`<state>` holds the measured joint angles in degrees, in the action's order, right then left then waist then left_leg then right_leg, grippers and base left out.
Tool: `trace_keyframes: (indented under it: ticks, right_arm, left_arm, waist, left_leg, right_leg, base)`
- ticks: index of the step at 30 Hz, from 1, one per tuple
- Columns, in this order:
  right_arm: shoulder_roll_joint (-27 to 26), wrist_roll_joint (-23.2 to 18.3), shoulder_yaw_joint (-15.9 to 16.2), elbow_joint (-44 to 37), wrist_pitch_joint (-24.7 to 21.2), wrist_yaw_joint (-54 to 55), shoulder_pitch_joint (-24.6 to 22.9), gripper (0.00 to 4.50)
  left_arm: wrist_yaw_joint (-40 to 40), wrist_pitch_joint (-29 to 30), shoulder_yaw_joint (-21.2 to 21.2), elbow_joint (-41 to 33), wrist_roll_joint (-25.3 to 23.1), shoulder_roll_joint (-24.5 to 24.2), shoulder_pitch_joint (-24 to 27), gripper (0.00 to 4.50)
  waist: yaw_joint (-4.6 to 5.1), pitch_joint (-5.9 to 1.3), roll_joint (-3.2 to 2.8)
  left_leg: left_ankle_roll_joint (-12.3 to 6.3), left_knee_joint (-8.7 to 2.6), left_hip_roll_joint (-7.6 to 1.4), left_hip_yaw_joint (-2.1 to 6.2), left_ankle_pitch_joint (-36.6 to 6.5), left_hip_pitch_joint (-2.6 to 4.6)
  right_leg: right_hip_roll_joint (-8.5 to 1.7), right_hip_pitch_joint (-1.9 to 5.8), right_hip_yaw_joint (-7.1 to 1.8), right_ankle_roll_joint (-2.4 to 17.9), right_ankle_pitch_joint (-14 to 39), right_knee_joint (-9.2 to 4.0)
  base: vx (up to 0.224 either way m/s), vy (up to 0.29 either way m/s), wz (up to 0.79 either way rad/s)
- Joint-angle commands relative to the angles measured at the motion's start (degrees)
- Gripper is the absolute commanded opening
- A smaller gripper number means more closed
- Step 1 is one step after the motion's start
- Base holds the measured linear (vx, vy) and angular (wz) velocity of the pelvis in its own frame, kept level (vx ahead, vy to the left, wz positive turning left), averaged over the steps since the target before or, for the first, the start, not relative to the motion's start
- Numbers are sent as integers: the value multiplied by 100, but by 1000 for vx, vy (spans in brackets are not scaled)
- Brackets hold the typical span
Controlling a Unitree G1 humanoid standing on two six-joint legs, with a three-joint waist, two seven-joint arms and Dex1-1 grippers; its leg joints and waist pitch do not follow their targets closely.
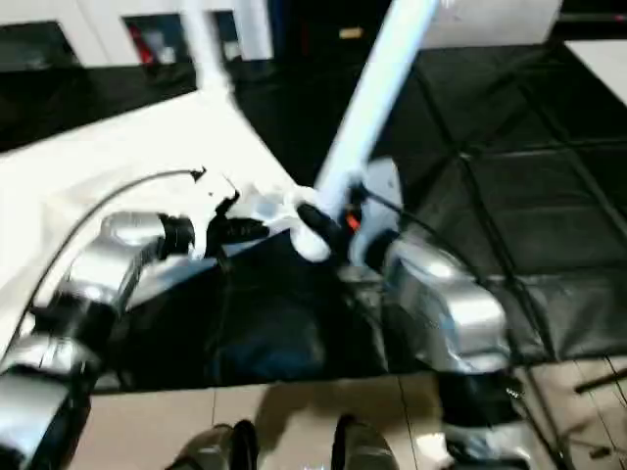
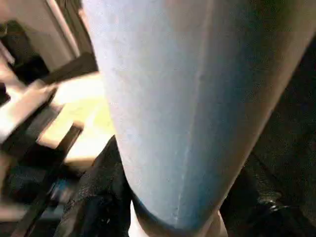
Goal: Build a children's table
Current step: Rotate table base, then insert table leg to table base
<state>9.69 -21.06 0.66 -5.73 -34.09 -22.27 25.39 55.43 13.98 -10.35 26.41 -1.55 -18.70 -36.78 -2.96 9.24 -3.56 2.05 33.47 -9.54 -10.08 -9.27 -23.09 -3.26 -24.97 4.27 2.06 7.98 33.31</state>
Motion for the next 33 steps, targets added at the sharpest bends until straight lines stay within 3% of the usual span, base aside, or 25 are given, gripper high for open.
trace_keyframes:
  ticks: [1,2,4,6,9,12,16,21,22,25,26,27,29,30,33]
  right_arm:
    - [72,150,-74,-43,-198,199,53,191]
    - [101,129,-79,-86,-360,208,58,191]
    - [168,88,-55,-147,-612,172,65,191]
    - [167,81,-67,-167,-594,174,50,191]
    - [41,20,-185,-133,-264,267,-20,190]
    - [14,-14,-198,-155,-248,266,-15,190]
    - [4,24,-160,-180,-328,297,0,190]
    - [-147,132,-211,-74,229,334,-47,190]
    - [-147,115,-211,-55,305,279,-39,190]
    - [-205,79,-265,-54,265,367,-16,190]
    - [-113,30,-178,-28,379,69,47,190]
    - [-113,30,-178,-28,379,69,47,190]
    - [-56,-313,-242,-109,-176,-113,114,190]
    - [61,-342,-161,-123,-134,-359,114,190]
    - [246,-216,23,-64,2,-595,83,190]
  left_arm:
    - [293,-201,-324,-242,-208,-174,158,0]
    - [376,-185,-405,-351,-250,-254,219,0]
    - [669,-477,-514,-555,-188,-387,369,0]
    - [825,-492,-540,-657,-112,-438,442,0]
    - [1139,-1167,-649,-662,-48,-578,554,0]
    - [1235,-1347,-659,-571,16,-595,528,0]
    - [1325,-1253,-573,-593,230,-530,500,0]
    - [1050,-1568,-529,-253,84,-491,426,0]
    - [990,-1569,-526,-233,46,-505,448,0]
    - [957,-1396,-494,-216,87,-509,478,0]
    - [822,-1275,-462,-265,55,-519,504,0]
    - [822,-1275,-462,-265,55,-519,504,0]
    - [821,-1065,-328,-347,245,-477,538,0]
    - [923,-888,-267,-465,417,-484,591,44]
    - [936,-847,-273,-546,434,-523,641,55]
  waist:
    - [-11,-523,-27]
    - [-33,-521,-31]
    - [-51,-514,-49]
    - [-53,-510,-45]
    - [-58,-506,-51]
    - [-82,-497,-78]
    - [-108,-508,-65]
    - [-120,-497,-39]
    - [-114,-498,-16]
    - [-106,-482,-35]
    - [-99,-481,13]
    - [-98,-474,-3]
    - [-79,-459,19]
    - [-51,-458,20]
    - [-17,-459,38]
  left_leg:
    - [-396,-379,-356,158,-856,173]
    - [-350,-375,-353,146,-928,200]
    - [-302,-384,-343,155,-1005,175]
    - [-247,-386,-338,145,-1081,181]
    - [-165,-400,-338,145,-1239,192]
    - [-119,-409,-343,149,-1253,199]
    - [-79,-408,-340,145,-1232,197]
    - [-123,-406,-330,138,-1208,184]
    - [-129,-411,-335,136,-1200,185]
    - [-134,-416,-331,140,-1253,192]
    - [-149,-417,-331,139,-1254,188]
    - [-154,-418,-334,140,-1266,188]
    - [-196,-425,-328,144,-1237,179]
    - [-214,-420,-329,145,-1258,175]
    - [-226,-417,-318,145,-1212,151]
  right_leg:
    - [-489,366,-317,1075,1487,-366]
    - [-498,356,-329,1119,1446,-367]
    - [-520,379,-336,1134,1441,-363]
    - [-531,371,-342,1109,1502,-370]
    - [-538,348,-346,1009,1726,-400]
    - [-528,343,-347,1017,1642,-378]
    - [-532,347,-355,1077,1472,-353]
    - [-540,352,-358,1027,1521,-369]
    - [-538,353,-358,995,1564,-373]
    - [-534,338,-355,970,1741,-386]
    - [-542,347,-359,956,1798,-383]
    - [-543,344,-358,944,1847,-385]
    - [-540,350,-357,925,1946,-399]
    - [-542,348,-356,909,2035,-406]
    - [-543,364,-351,877,2061,-411]
  base:
    - [0,0,0]
    - [0,0,0]
    - [0,0,0]
    - [0,0,0]
    - [0,0,0]
    - [0,0,0]
    - [0,0,0]
    - [0,0,0]
    - [0,0,0]
    - [0,0,0]
    - [0,0,0]
    - [0,0,0]
    - [0,0,0]
    - [0,0,0]
    - [0,0,0]
